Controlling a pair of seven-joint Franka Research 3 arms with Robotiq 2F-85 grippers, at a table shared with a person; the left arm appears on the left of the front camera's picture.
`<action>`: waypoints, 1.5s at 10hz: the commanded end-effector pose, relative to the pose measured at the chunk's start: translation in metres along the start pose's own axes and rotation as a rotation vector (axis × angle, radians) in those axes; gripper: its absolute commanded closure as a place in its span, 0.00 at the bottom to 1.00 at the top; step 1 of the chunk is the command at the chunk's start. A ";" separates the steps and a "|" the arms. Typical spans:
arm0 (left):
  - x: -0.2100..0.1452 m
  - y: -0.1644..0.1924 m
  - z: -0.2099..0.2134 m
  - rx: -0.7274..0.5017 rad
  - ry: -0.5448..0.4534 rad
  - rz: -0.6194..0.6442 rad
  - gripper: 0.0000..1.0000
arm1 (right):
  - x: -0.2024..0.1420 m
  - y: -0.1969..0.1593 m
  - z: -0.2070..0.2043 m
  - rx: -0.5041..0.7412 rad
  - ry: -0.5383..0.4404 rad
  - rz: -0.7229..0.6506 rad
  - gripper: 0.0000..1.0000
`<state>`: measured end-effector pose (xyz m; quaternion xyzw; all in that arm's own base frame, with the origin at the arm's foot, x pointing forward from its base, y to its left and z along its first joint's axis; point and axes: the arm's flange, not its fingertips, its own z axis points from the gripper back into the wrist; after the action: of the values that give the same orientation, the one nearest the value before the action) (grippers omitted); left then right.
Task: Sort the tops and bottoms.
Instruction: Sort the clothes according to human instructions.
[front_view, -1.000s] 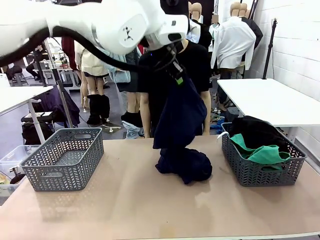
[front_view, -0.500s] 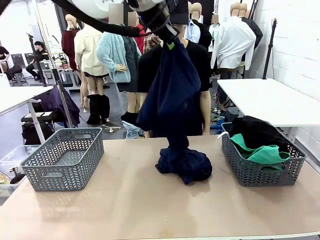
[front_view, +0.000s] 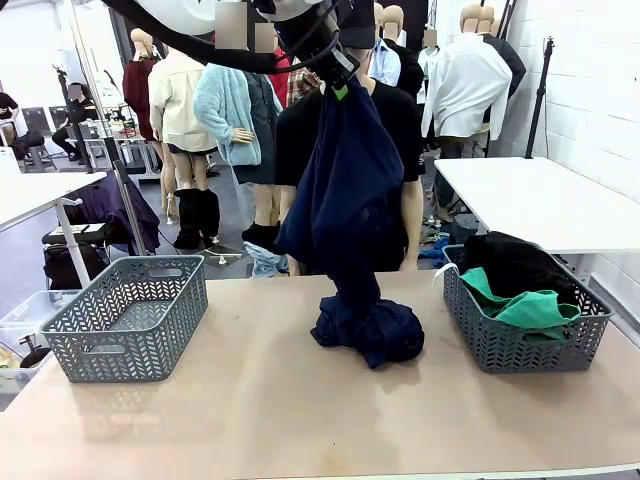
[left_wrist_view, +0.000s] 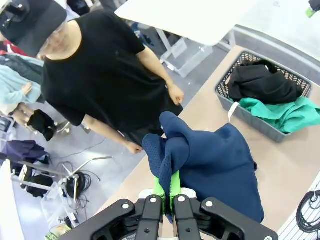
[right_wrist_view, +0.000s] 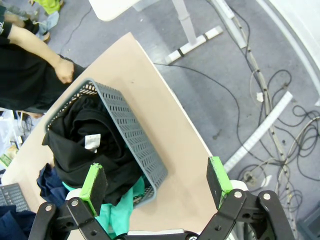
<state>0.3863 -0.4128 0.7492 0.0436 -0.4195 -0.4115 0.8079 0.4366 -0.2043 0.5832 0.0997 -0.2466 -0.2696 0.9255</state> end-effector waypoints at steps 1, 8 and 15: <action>0.005 0.004 0.005 0.003 -0.016 0.000 1.00 | -0.001 0.000 0.000 -0.016 0.000 0.015 0.00; 0.005 0.004 0.005 0.003 -0.016 0.000 1.00 | -0.001 0.000 0.000 -0.016 0.000 0.015 0.00; 0.005 0.004 0.005 0.003 -0.016 0.000 1.00 | -0.001 0.000 0.000 -0.016 0.000 0.015 0.00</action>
<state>0.3873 -0.4132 0.7530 0.0413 -0.4226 -0.4103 0.8071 0.4366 -0.2043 0.5832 0.0997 -0.2466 -0.2696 0.9255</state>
